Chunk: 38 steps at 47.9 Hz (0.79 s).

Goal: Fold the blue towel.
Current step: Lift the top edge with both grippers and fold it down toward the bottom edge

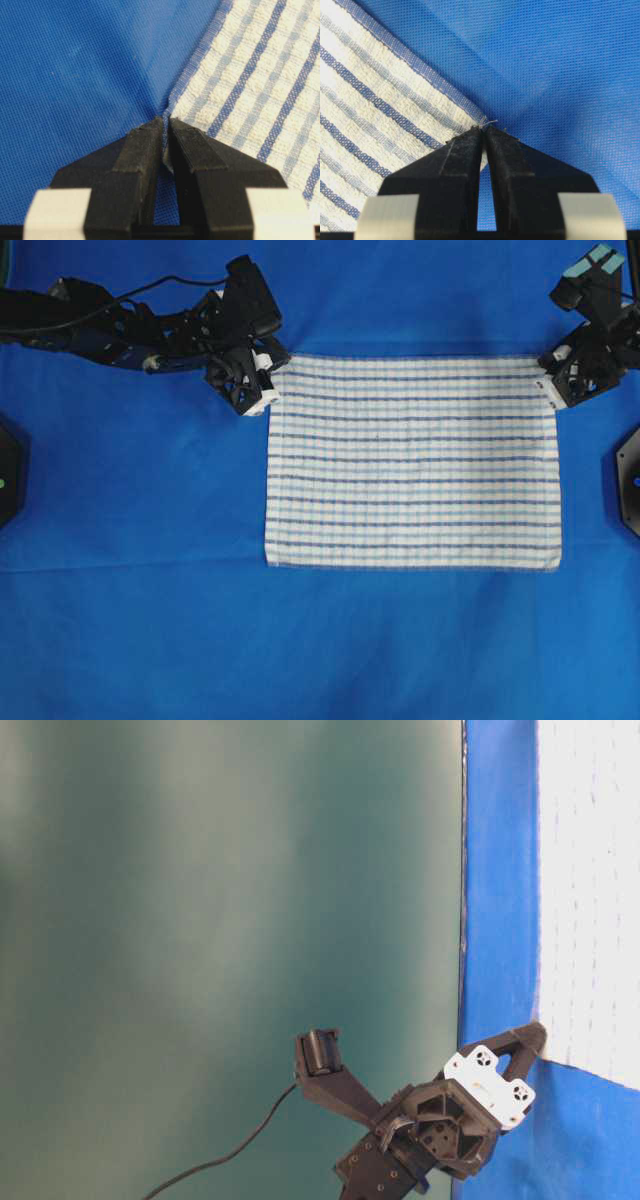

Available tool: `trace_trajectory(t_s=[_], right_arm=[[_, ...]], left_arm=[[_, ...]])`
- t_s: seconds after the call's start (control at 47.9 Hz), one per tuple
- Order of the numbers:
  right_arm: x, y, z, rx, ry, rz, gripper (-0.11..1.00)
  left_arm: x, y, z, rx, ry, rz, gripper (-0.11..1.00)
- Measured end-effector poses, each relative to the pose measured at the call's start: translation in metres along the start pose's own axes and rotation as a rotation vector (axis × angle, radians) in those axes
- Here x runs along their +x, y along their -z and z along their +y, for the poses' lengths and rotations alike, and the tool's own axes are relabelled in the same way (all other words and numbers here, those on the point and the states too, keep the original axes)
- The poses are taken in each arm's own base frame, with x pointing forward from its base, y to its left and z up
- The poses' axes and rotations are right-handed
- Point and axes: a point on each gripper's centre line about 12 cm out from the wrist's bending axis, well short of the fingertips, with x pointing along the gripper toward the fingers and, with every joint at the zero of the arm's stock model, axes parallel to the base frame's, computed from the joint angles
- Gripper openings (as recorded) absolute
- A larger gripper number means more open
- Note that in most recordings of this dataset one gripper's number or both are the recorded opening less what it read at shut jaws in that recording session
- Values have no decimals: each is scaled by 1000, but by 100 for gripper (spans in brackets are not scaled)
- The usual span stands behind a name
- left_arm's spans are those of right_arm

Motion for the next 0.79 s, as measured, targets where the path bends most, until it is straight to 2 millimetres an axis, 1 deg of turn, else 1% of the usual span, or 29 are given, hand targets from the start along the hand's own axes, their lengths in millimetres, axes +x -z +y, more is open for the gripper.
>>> trace_trajectory(t_s=[0.167, 0.438, 0.626, 0.793], right_arm=[[-7, -3, 0, 2, -3, -37, 6], [-27, -12, 1, 8, -15, -143, 6], [-31, -9, 1, 19, -17, -156, 6], [-34, -6, 1, 41, -17, -132, 6]], left_arm=[[-5, -2, -3, 15, 5, 11, 4], [-16, -13, -5, 23, 10, -11, 4], [-23, -19, -6, 23, 11, -34, 4], [-30, -24, -7, 26, 14, -35, 4]])
